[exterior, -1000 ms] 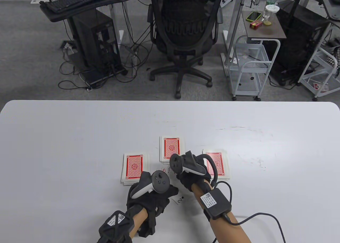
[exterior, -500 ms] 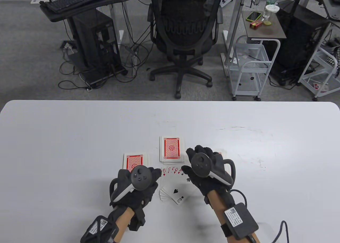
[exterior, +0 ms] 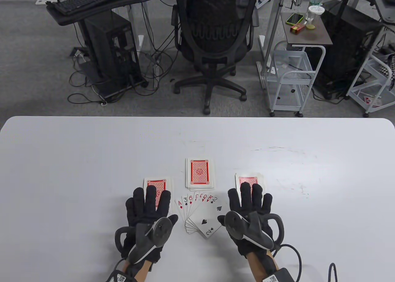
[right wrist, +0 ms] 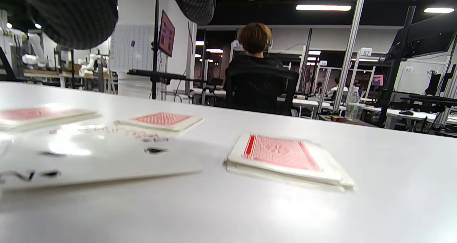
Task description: Four-player card dealing with fan arrangement
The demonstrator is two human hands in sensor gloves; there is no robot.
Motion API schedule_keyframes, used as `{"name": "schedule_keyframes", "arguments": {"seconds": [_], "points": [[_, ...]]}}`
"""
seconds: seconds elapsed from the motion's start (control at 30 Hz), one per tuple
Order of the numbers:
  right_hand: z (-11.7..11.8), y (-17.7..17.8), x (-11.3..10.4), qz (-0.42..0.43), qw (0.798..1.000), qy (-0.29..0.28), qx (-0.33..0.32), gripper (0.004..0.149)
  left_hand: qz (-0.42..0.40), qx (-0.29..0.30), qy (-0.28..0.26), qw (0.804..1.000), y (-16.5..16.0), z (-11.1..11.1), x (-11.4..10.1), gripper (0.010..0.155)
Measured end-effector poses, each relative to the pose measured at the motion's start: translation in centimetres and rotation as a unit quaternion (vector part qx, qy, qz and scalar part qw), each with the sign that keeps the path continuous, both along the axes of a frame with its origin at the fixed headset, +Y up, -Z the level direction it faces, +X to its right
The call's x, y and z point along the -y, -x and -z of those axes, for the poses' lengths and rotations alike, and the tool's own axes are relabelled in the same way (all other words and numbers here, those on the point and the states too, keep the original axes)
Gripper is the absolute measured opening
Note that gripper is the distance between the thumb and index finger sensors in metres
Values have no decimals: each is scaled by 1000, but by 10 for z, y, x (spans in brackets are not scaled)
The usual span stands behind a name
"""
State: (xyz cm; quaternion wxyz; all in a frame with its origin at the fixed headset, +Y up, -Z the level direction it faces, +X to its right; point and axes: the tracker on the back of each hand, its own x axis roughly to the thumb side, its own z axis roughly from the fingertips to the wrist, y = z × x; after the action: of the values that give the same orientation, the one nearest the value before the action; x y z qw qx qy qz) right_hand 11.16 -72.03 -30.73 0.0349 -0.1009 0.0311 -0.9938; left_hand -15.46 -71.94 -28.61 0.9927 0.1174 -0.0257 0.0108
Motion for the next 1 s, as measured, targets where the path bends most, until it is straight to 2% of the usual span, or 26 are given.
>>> {"name": "schedule_keyframes", "arguments": {"seconds": [0.3,1.0], "points": [[1,6,9,-26,1000,-3,2,84,17,1,-9,1000,-1,-1,-2,82],[1,8,9,-28,999,-20,4,81,18,11,-16,1000,-2,-4,-4,77]]}}
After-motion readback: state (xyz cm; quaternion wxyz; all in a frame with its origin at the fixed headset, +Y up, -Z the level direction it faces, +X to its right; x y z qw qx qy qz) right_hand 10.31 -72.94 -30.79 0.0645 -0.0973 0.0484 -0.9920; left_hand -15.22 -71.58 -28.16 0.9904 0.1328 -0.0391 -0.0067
